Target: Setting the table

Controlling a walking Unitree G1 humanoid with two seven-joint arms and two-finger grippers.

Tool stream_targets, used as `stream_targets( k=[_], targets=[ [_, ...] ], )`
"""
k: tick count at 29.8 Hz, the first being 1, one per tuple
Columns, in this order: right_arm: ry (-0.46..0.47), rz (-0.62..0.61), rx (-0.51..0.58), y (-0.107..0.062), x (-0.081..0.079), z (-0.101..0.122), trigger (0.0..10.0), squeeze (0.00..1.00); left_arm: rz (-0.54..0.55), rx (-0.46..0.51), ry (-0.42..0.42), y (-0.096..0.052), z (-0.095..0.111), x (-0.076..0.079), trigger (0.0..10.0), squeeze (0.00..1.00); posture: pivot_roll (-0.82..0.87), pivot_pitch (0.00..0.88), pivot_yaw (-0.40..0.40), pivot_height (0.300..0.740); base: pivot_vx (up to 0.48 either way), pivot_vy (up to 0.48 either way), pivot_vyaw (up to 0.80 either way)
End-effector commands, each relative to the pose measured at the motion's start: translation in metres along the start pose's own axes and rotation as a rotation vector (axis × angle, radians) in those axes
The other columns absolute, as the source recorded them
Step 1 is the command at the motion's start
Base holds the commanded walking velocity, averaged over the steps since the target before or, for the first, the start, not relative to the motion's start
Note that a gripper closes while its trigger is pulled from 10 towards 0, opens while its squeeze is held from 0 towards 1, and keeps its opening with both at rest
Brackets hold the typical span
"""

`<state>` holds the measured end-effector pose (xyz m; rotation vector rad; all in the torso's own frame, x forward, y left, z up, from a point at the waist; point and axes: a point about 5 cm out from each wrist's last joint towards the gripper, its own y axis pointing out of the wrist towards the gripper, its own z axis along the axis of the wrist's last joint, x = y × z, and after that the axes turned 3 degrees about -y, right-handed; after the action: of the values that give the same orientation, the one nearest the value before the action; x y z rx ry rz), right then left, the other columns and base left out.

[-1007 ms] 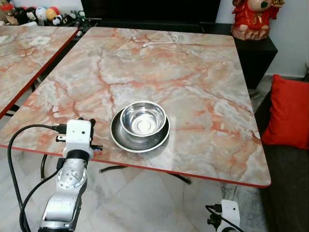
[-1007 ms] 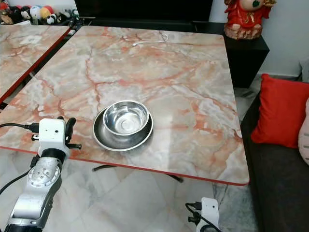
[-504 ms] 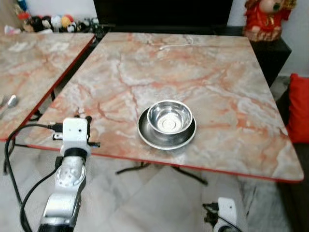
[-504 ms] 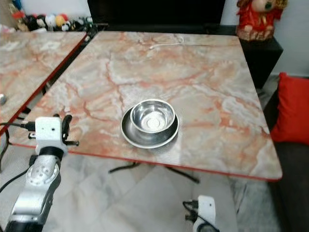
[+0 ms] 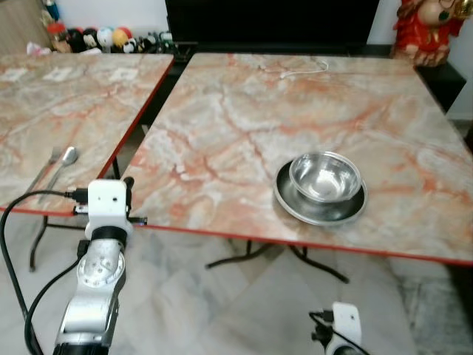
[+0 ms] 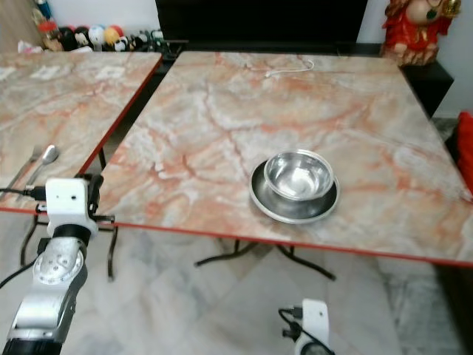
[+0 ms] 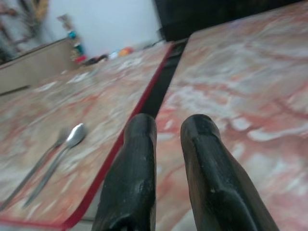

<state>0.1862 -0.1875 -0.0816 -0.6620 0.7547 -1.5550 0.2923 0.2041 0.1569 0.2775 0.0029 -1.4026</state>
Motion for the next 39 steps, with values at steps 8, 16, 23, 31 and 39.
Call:
stream_targets(
  k=[8,16,23,31,39],
  targets=[
    [-0.001,0.013,0.003,0.0008,-0.0027,0.0026,10.0,0.0,0.024,0.015,0.02,-0.0001,0.0031,-0.0075,10.0,0.0,0.05,0.089,0.01,0.74,0.0,0.48,0.0],
    [-0.005,0.013,0.003,0.001,-0.0022,0.0035,10.0,0.0,0.028,0.015,0.02,-0.0012,0.0023,-0.0083,10.0,0.0,0.06,0.084,0.007,0.74,0.0,0.48,0.0],
    [-0.008,0.015,0.002,0.0011,-0.0028,0.0038,10.0,0.0,0.024,0.015,0.019,-0.0014,0.0024,-0.0086,10.0,0.0,0.05,0.083,0.006,0.74,0.0,0.48,0.0],
    [-0.008,0.016,0.003,0.0011,-0.0035,0.0036,10.0,0.0,0.013,0.019,0.017,-0.0019,0.0028,-0.0069,10.0,0.0,0.05,0.084,0.009,0.74,0.0,0.48,0.0],
    [-0.007,0.015,0.003,0.0012,-0.0038,0.0038,10.0,0.0,-0.069,0.002,-0.097,-0.0043,0.0004,0.0006,10.0,0.0,0.05,0.088,0.011,0.74,0.0,0.042,0.0]
  ],
)
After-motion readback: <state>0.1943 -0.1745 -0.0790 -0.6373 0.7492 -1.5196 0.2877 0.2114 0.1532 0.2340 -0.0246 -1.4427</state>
